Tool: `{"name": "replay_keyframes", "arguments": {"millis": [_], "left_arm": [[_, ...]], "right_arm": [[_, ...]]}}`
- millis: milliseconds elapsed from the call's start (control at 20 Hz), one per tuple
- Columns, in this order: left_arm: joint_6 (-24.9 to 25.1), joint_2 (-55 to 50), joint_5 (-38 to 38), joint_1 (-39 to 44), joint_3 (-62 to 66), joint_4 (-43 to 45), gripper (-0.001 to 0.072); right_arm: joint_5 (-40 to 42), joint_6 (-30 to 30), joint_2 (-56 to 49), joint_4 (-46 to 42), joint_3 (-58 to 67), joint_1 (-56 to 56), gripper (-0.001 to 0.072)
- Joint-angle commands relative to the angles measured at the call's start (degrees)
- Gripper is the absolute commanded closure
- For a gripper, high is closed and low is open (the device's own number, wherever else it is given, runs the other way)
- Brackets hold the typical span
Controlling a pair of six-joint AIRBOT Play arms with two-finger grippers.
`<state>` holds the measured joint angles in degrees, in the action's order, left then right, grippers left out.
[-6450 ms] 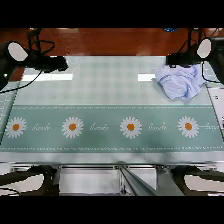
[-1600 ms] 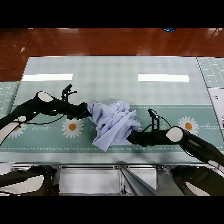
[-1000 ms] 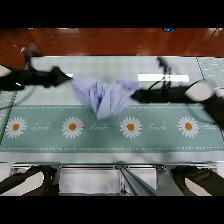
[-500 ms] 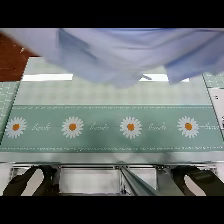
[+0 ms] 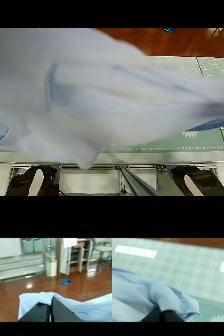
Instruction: Fold the shirts.
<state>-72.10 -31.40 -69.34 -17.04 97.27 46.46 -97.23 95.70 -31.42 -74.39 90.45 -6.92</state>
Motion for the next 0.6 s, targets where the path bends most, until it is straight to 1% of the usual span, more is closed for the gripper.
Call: {"name": "replay_keyframes", "arguments": {"millis": [0, 100, 200, 250, 350, 400, 450, 550], "left_arm": [[-1.2, 0.5, -1.9, 3.9, -6.3, 2.6, 0.0688], [-1.2, -1.0, -1.8, 4.0, -15.3, 1.5, 0.0688], [-0.3, -4.6, -1.1, 4.0, -25.5, -0.6, 0.0688], [1.3, -7.5, 0.5, 4.3, -30.4, -1.4, 0.0688], [4.1, -15.1, 5.0, 5.7, -36.6, -1.5, 0.0688], [4.9, -19.6, 7.3, 6.6, -37.7, -1.4, 0.0688], [5.7, -25.0, 9.4, 7.7, -37.7, -1.5, 0.0688], [5.7, -34.8, 13.9, 10.1, -36.1, -1.5, 0.0688]], "right_arm": [[1.8, 2.9, 3.9, 6.0, -16.9, 0.0, 0.0685], [8.2, 1.5, 3.8, 10.2, -27.8, 0.0, 0.0685], [16.0, -0.3, 1.8, 9.2, -36.0, 0.0, 0.0685], [20.1, -0.6, -0.5, 7.1, -39.1, 0.0, 0.0685], [26.6, -0.7, -7.8, 2.5, -41.3, 0.1, 0.0685], [30.5, -1.0, -12.6, 1.4, -41.2, 0.1, 0.0685], [34.6, -2.0, -17.2, 1.7, -41.2, 0.5, 0.0685], [41.7, -3.3, -27.5, 4.0, -40.3, 2.3, 0.0685]]}}
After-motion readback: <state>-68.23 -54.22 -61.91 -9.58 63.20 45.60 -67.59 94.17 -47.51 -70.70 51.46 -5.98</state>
